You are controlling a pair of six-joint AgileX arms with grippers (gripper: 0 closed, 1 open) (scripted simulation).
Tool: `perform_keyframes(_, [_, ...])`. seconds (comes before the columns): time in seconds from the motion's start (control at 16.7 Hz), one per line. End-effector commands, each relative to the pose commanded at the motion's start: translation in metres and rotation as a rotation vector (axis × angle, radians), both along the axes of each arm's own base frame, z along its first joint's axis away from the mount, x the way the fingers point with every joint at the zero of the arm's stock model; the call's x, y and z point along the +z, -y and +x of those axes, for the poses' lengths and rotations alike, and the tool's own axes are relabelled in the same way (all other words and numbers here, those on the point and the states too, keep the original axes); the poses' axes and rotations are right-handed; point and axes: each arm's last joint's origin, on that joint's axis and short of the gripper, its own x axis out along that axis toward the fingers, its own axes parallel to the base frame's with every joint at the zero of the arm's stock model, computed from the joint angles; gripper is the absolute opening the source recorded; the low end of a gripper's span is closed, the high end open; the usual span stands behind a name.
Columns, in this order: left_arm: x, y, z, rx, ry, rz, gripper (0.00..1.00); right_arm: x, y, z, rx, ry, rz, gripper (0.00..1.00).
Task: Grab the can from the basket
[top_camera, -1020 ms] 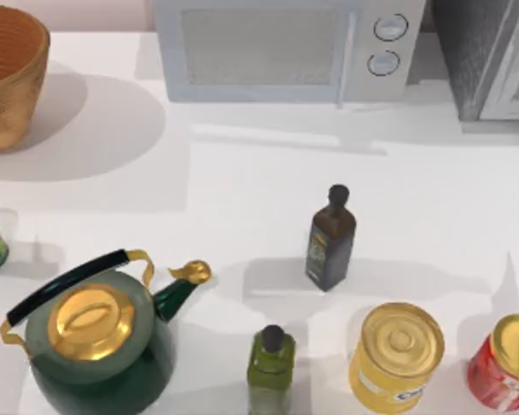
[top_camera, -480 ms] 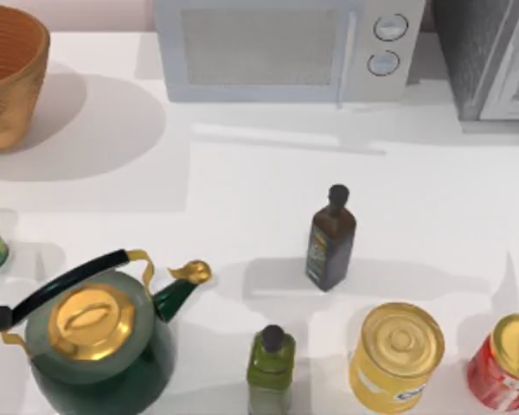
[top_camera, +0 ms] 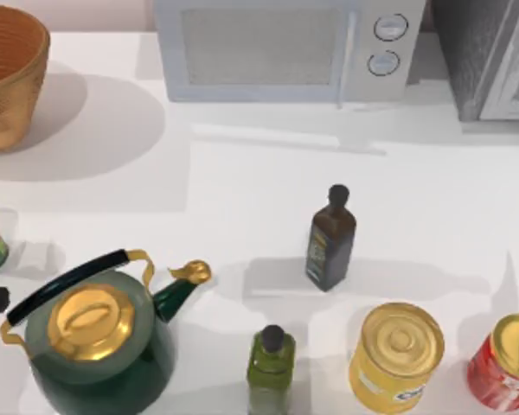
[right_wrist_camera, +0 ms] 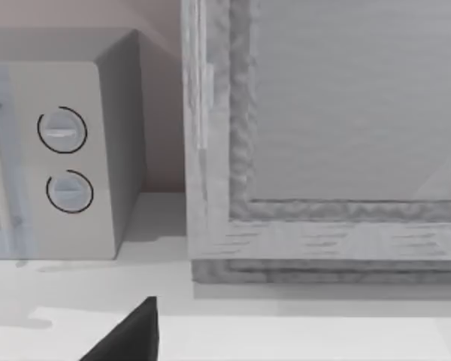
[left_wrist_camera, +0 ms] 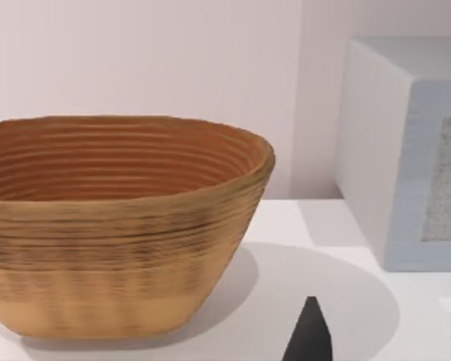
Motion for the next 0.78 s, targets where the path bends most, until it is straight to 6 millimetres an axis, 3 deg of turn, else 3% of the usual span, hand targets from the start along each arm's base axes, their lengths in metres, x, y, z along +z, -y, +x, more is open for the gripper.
perform_keyframes(0.18, [0.025,0.003,0.016,-0.111,0.0,-0.009,0.0,0.0,0.0,0.0,0.0,0.0,0.0,1.0])
perform_keyframes(0.36, [0.052,0.01,0.045,-0.279,0.005,-0.012,0.0,0.0,0.0,0.0,0.0,0.0,0.0,1.0])
perform_keyframes(0.6, [0.075,0.027,0.109,-0.556,0.019,-0.008,0.0,0.0,0.0,0.0,0.0,0.0,0.0,1.0])
perform_keyframes(0.78, [0.07,0.048,0.167,-0.779,0.036,0.001,0.0,0.0,0.0,0.0,0.0,0.0,0.0,1.0])
